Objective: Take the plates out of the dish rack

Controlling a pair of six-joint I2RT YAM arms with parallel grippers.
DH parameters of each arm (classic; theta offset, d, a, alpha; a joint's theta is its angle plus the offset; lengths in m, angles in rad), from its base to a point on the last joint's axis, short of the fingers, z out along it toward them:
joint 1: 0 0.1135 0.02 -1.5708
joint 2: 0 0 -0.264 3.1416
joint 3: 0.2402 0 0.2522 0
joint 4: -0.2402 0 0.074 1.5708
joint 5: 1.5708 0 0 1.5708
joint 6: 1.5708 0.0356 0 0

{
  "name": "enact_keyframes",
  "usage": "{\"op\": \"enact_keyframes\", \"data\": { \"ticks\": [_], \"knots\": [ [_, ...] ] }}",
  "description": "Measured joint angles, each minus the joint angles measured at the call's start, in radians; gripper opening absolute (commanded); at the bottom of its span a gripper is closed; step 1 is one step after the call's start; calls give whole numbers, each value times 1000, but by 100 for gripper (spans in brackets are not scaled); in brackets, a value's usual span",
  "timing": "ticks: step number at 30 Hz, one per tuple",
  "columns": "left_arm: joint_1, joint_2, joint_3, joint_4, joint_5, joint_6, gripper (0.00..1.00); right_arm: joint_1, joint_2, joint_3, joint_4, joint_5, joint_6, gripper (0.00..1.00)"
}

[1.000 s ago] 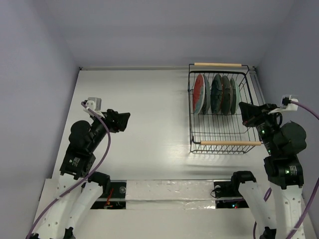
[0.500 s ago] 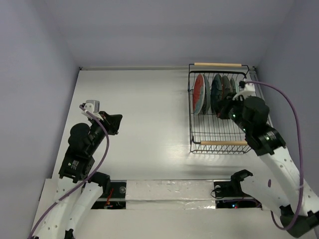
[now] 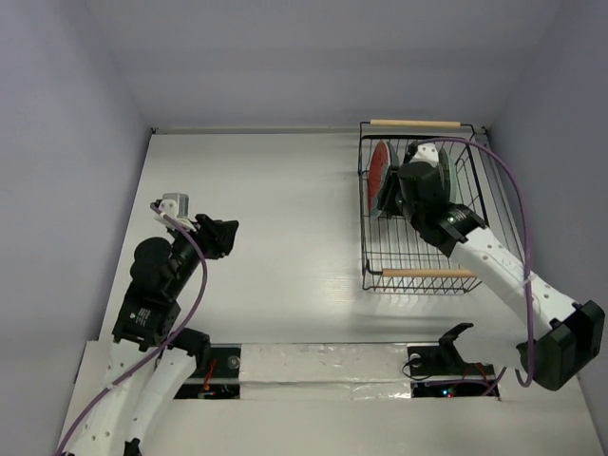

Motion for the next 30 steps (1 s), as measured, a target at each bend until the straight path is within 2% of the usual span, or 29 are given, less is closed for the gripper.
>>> {"op": "enact_keyframes", "data": {
  "ticks": [6, 14, 23, 30],
  "knots": [
    [0, -11, 0, 0, 0, -3, 50, 6, 102, 21, 12, 34, 12, 48],
    [0, -17, 0, 0, 0, -3, 50, 6, 227, 31, 45, 66, 35, 44],
    [0, -17, 0, 0, 0, -2, 50, 13, 297, 68, 51, 142, 75, 41],
    [0, -17, 0, 0, 1, -2, 50, 18, 286, 68, 48, 162, 93, 38]
  ]
}}
